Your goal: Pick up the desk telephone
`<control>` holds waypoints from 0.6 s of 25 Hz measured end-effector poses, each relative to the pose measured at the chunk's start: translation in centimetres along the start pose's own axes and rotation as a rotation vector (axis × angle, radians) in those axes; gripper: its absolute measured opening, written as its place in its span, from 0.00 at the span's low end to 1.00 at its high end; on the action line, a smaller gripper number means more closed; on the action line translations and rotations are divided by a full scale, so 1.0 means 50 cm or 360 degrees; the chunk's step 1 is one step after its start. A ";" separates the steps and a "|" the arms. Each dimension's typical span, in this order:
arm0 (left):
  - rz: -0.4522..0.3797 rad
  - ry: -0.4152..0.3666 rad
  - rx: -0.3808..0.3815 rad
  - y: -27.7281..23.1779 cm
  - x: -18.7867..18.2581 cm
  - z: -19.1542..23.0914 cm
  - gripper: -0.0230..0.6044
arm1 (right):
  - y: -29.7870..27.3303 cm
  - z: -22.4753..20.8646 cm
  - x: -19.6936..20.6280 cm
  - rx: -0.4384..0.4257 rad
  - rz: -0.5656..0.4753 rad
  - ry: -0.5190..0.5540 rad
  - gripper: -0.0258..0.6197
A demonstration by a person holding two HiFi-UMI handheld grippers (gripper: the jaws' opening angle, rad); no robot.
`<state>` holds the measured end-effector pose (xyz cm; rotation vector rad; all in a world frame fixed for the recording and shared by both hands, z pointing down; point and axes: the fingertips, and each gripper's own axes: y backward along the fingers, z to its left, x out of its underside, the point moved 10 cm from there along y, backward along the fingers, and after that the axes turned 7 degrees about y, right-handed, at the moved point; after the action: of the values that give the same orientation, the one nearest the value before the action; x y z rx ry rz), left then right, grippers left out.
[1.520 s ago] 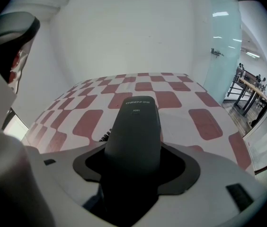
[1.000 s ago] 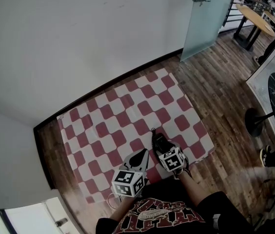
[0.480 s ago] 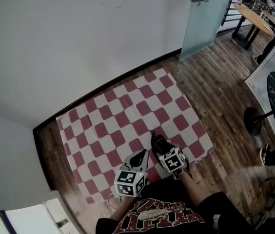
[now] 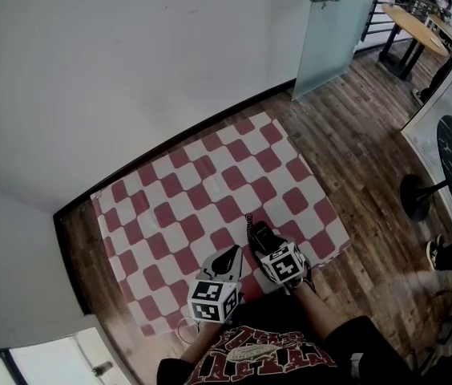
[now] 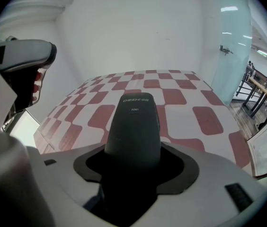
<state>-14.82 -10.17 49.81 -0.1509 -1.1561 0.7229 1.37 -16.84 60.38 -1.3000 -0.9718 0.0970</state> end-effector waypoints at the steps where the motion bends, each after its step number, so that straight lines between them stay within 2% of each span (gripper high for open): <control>1: 0.0002 0.0004 0.0003 0.000 0.001 -0.001 0.05 | 0.001 0.000 -0.001 -0.0003 -0.0010 0.0004 0.49; 15: 0.0019 0.0012 0.0007 -0.005 0.005 0.002 0.05 | 0.059 0.031 -0.032 -0.0042 -0.0035 0.0067 0.49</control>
<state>-14.76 -10.23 50.14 -0.1567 -1.1473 0.7348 0.68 -15.62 56.95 -1.3101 -0.9538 0.0396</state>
